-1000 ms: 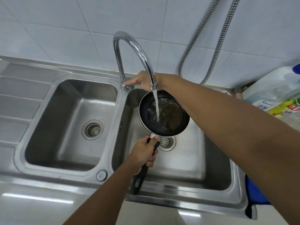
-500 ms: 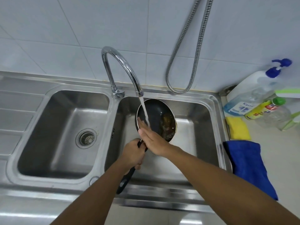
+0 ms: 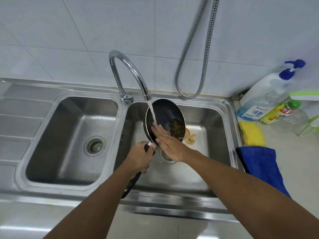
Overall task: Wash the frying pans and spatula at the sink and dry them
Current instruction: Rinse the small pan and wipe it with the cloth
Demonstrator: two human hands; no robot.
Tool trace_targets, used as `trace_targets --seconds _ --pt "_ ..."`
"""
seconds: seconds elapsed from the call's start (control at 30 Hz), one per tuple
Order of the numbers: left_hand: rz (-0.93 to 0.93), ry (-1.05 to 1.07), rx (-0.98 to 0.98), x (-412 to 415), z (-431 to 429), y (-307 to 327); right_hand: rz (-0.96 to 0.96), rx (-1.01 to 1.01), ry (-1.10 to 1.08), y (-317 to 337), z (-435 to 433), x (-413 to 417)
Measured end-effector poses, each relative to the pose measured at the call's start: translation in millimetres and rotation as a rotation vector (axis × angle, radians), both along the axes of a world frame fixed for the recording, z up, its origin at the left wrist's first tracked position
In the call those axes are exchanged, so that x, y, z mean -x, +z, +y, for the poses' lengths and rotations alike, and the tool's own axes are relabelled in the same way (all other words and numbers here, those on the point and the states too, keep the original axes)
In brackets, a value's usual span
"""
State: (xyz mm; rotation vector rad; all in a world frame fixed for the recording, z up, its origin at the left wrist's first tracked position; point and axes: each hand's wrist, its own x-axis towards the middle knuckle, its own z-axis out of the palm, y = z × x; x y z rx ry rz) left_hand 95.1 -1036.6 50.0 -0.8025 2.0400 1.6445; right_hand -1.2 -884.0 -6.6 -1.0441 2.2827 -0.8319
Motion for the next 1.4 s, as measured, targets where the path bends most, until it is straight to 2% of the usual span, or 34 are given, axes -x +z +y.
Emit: trace_targets --seconds 0.1,0.2,0.3,0.37,0.47,0.53,0.67,0.83,1.03,1.1,1.2,1.27,1.4 --pt "0.024 -0.032 -0.075 -5 0 2 0.091 -0.068 -0.023 -7 16 1" --pt "0.057 -0.069 -0.198 -14 3 5 0.125 -0.228 -0.188 -10 29 17" --pt "0.021 -0.069 -0.277 -16 2 12 0.191 -0.289 -0.165 -10 35 35" --pt "0.000 -0.046 -0.299 -13 0 19 0.201 -0.246 -0.214 -5 29 42" --pt "-0.023 -0.052 -0.276 -8 3 24 0.094 -0.071 -0.423 11 0 51" --pt "-0.032 -0.055 -0.250 -7 9 25 0.070 0.008 -0.395 24 -23 52" --pt "-0.026 -0.036 -0.195 -5 11 26 0.062 0.113 -0.175 29 -40 38" --pt "-0.061 0.034 -0.224 -7 -6 24 -0.017 0.110 0.024 15 -13 20" --pt "-0.118 0.030 -0.280 -20 -9 19 0.167 -0.177 -0.028 -5 25 34" --pt "-0.120 0.036 -0.297 -23 -7 18 0.191 -0.213 -0.033 -10 22 42" --pt "-0.125 -0.006 -0.302 -25 -1 17 0.138 -0.176 -0.208 -2 -1 48" --pt "-0.125 -0.015 -0.308 -26 4 16 0.038 -0.124 -0.249 10 -25 45" --pt "-0.130 0.025 -0.321 -24 3 16 -0.057 -0.040 -0.080 15 -52 29"
